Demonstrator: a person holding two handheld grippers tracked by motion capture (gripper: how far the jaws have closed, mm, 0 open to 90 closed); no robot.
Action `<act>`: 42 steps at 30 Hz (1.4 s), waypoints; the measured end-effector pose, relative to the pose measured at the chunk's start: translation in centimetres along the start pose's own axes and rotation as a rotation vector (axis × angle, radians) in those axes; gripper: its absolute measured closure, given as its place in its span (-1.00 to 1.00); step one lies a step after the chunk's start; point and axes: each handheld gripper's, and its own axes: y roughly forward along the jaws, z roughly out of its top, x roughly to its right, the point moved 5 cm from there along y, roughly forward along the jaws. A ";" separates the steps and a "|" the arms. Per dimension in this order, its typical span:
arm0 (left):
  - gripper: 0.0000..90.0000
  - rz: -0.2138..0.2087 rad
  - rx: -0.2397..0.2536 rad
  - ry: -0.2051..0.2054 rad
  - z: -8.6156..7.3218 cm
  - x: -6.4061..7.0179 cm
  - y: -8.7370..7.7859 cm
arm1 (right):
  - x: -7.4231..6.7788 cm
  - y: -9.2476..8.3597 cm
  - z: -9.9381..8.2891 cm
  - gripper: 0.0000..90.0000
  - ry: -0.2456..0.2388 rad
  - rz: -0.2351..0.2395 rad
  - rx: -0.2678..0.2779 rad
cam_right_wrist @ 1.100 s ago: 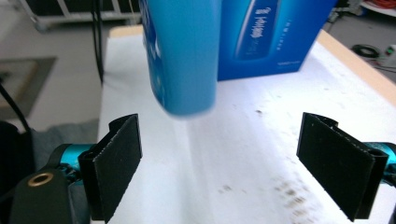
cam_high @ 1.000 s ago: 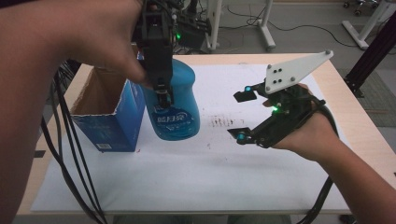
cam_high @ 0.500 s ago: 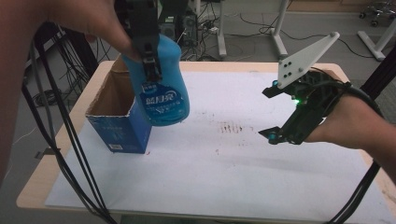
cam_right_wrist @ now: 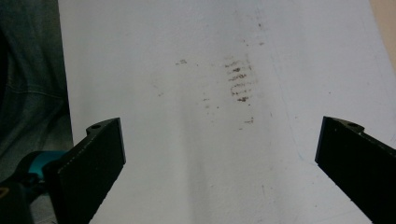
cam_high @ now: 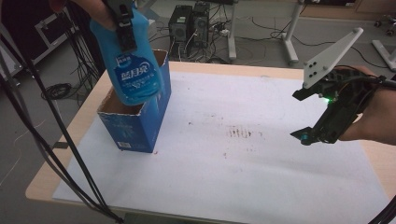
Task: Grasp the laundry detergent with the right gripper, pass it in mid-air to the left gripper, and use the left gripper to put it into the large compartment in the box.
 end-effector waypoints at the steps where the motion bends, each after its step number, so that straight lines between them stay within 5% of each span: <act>1: -0.12 0.005 -0.002 -0.024 -0.1 -0.3 0.1 | 0.0 0.0 0.0 -0.99 0.000 0.000 0.000; 5: -0.12 0.055 -0.015 -0.192 -0.4 -2.3 0.4 | -0.1 0.3 0.1 -0.98 -0.014 -0.005 -0.005; 6: -0.12 0.055 -0.015 -0.192 -0.4 -2.3 0.4 | -0.1 0.3 0.2 -0.99 -0.015 -0.005 -0.004; 10: -0.12 0.085 -0.020 -0.328 -0.6 -3.6 1.0 | 0.0 0.5 0.3 -0.98 -0.015 -0.007 -0.003; 17: -0.12 0.080 -0.037 -0.387 -0.5 -4.6 2.6 | 0.3 0.6 0.2 -0.98 -0.011 -0.007 -0.003; 30: -0.12 0.030 -0.053 -0.323 0.4 -5.3 7.1 | 0.3 1.1 -0.2 -0.99 0.006 0.002 -0.001; 36: -0.12 0.032 -0.073 -0.245 0.5 -5.6 9.3 | 0.3 1.2 -0.5 -0.98 0.012 0.002 -0.001; 42: -0.12 0.034 -0.079 -0.122 0.4 -6.0 12.3 | 0.2 1.5 -0.7 -0.98 0.016 -0.001 -0.005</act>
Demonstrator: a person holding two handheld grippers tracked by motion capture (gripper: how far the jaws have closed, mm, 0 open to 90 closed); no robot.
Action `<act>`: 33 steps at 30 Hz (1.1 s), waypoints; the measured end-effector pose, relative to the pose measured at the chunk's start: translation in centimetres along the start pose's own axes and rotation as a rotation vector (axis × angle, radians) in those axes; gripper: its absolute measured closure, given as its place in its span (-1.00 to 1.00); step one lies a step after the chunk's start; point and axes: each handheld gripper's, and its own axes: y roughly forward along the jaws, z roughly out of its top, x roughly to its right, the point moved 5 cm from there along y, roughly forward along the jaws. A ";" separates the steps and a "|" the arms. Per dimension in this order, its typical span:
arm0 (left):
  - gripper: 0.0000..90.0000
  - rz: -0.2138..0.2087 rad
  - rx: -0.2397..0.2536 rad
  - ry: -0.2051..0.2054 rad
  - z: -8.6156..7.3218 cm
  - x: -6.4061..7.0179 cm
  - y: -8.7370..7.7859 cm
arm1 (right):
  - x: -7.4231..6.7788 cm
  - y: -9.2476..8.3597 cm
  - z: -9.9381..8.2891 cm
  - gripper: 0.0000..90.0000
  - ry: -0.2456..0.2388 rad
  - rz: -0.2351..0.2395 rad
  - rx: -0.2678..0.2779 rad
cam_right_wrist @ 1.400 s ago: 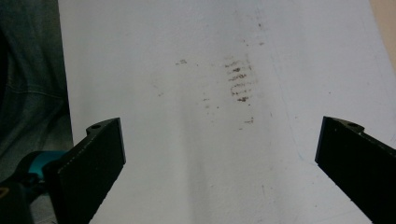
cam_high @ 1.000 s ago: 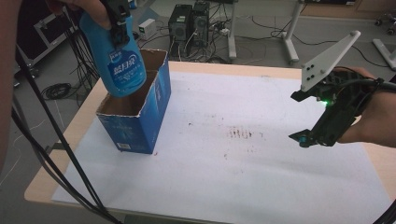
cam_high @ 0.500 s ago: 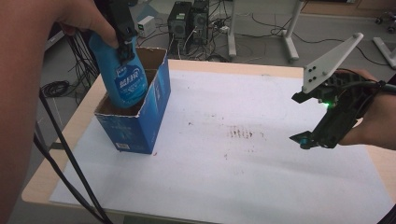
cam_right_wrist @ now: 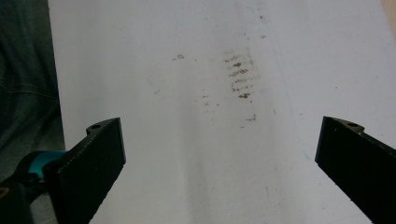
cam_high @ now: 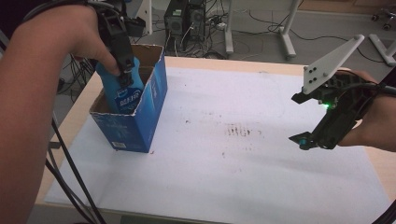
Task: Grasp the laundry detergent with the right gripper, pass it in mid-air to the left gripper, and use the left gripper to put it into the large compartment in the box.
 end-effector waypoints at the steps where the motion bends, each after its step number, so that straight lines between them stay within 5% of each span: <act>1: -0.12 0.002 -0.002 0.016 0.0 0.0 0.4 | 0.0 0.0 0.0 -0.98 0.000 0.001 -0.002; 11: -0.12 0.026 0.008 0.167 0.2 0.0 3.0 | -0.2 0.4 0.0 -0.98 -0.003 0.003 -0.005; 27: -0.13 0.033 0.006 0.254 0.5 -0.5 5.7 | -0.4 0.9 -0.2 -0.98 0.002 0.010 -0.007; 33: -0.13 0.012 0.009 0.252 0.5 -0.5 6.7 | -0.3 1.0 -0.2 -0.98 0.002 0.012 -0.006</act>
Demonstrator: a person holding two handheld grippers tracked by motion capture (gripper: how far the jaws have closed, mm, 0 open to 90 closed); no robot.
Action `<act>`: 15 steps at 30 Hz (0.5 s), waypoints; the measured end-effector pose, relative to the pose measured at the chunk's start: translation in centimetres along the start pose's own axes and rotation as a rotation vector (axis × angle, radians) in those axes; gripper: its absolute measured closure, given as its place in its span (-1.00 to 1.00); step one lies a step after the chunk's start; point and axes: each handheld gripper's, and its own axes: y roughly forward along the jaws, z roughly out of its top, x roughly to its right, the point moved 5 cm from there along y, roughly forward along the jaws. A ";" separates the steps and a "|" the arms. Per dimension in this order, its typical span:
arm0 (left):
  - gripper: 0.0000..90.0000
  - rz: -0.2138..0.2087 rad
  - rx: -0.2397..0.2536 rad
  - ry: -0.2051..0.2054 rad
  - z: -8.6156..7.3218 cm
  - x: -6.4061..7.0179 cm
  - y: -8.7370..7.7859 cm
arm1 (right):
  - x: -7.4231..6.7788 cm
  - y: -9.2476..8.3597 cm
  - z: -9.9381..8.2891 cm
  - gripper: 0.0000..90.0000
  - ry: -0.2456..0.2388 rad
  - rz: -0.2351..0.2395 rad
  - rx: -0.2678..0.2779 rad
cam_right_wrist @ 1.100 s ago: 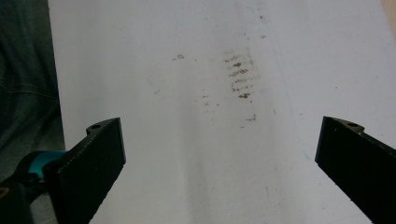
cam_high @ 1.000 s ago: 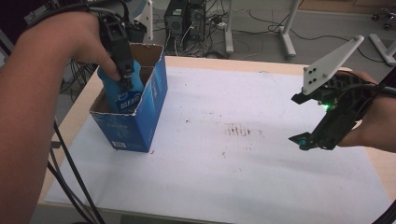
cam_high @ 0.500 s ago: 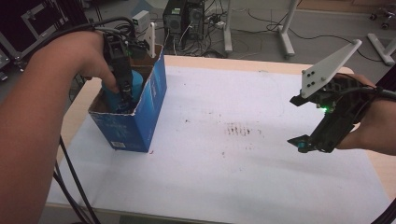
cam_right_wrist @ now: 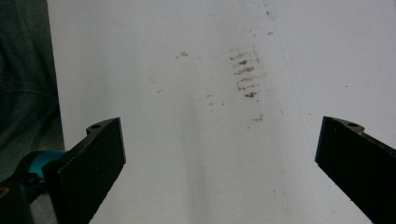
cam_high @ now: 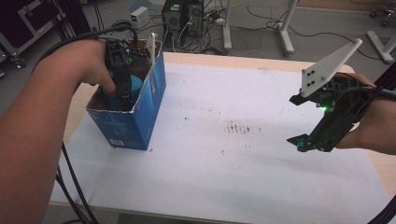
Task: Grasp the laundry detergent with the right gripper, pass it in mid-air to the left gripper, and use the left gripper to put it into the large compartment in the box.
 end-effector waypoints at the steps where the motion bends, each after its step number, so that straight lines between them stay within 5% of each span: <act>1: -0.13 -0.003 -0.004 0.002 0.0 0.0 0.2 | 0.0 0.0 0.0 -0.98 0.001 -0.003 -0.003; 15: -0.13 -0.012 0.015 0.001 0.1 -0.2 0.6 | -0.1 -0.2 -0.1 -0.98 0.001 -0.008 -0.001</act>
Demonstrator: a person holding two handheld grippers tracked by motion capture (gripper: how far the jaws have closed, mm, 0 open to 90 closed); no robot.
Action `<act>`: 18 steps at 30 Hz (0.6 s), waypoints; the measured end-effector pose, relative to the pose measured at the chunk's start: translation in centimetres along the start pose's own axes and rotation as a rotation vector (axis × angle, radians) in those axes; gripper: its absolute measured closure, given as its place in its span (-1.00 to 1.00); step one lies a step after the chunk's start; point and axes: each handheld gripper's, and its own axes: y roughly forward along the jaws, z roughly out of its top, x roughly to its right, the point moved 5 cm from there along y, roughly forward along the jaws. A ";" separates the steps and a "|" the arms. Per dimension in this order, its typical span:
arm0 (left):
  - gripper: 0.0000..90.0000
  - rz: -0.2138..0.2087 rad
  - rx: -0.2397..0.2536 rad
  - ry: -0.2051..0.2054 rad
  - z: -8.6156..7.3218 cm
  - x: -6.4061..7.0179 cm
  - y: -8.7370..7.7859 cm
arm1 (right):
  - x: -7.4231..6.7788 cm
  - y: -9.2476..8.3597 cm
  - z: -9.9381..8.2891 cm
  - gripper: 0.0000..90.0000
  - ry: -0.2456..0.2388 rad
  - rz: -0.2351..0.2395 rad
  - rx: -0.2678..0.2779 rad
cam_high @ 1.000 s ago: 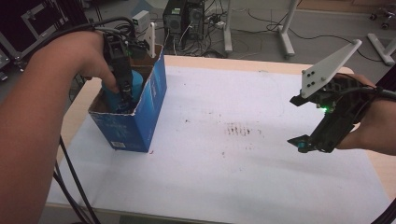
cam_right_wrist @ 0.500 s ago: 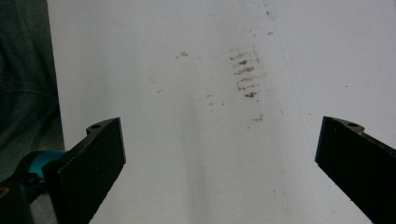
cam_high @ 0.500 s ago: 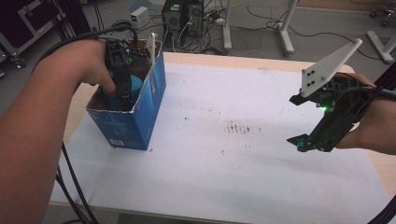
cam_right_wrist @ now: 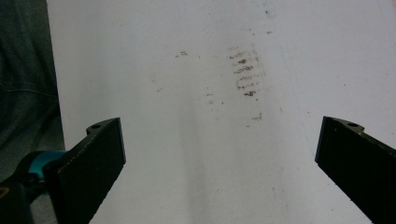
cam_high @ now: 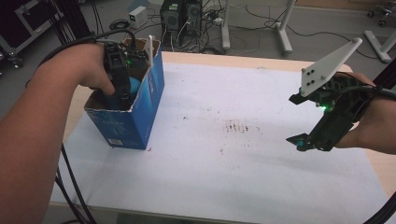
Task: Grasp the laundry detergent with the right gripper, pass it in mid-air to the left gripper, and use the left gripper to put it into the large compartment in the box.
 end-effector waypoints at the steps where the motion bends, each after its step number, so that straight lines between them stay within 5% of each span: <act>1: -0.13 -0.002 0.001 0.002 0.0 0.0 0.0 | 0.0 0.0 0.0 -0.98 0.000 0.000 -0.001; 18: -0.30 0.003 0.005 -0.022 -0.4 -0.3 -1.0 | -0.1 0.0 -0.3 -0.98 0.003 -0.003 -0.001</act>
